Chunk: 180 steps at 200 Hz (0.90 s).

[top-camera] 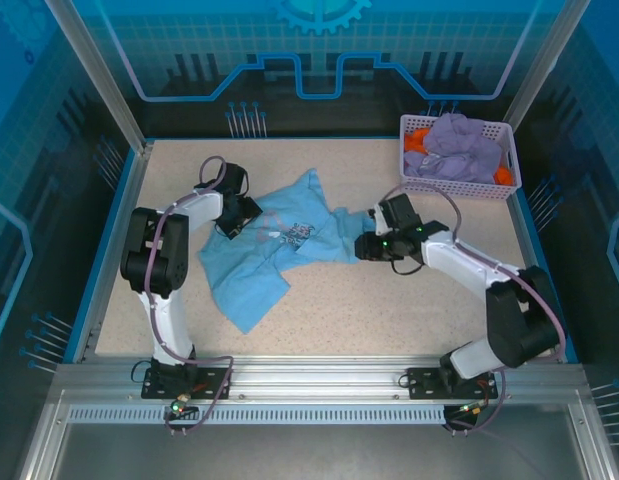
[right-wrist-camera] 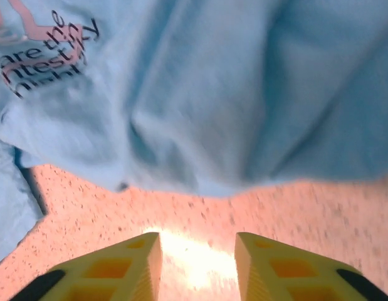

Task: Fold and stack the t-shirts

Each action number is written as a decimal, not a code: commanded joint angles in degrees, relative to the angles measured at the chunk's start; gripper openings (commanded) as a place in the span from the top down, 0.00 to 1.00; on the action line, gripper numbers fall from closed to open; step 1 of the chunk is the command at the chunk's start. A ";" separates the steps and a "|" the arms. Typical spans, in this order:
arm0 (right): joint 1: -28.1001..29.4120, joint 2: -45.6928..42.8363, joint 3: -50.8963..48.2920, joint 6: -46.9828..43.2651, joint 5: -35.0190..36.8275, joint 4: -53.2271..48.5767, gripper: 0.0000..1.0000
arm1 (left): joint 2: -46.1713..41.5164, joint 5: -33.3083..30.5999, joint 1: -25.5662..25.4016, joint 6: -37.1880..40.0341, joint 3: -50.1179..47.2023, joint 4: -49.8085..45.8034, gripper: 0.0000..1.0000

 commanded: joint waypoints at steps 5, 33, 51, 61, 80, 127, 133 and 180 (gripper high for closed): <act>-3.60 -6.79 -2.51 5.61 -2.32 0.52 0.41 | -1.45 2.49 0.32 1.58 1.17 -0.20 0.29; -2.89 -1.64 10.32 4.23 4.69 -8.74 0.30 | -4.27 2.09 -3.40 6.02 5.20 -1.95 0.25; -0.65 9.32 23.55 1.43 7.98 -17.29 0.34 | -3.34 2.36 -5.96 8.53 10.44 -4.99 0.24; 0.99 15.61 30.71 0.85 11.94 -21.31 0.37 | -1.50 2.65 -7.03 9.61 14.22 -6.67 0.25; 3.19 25.26 41.06 0.05 16.11 -24.02 0.38 | 3.82 6.20 -7.81 10.24 21.64 -8.95 0.27; 3.98 48.29 66.59 1.06 19.31 -33.97 0.44 | 22.03 22.15 -10.70 14.45 42.55 -13.07 0.35; 4.02 50.49 68.85 0.91 19.73 -35.04 0.45 | 23.62 21.82 -10.92 15.09 44.30 -14.03 0.36; 3.43 58.92 74.47 1.21 18.04 -36.82 0.53 | 29.48 15.72 -10.76 13.80 46.65 -15.09 0.38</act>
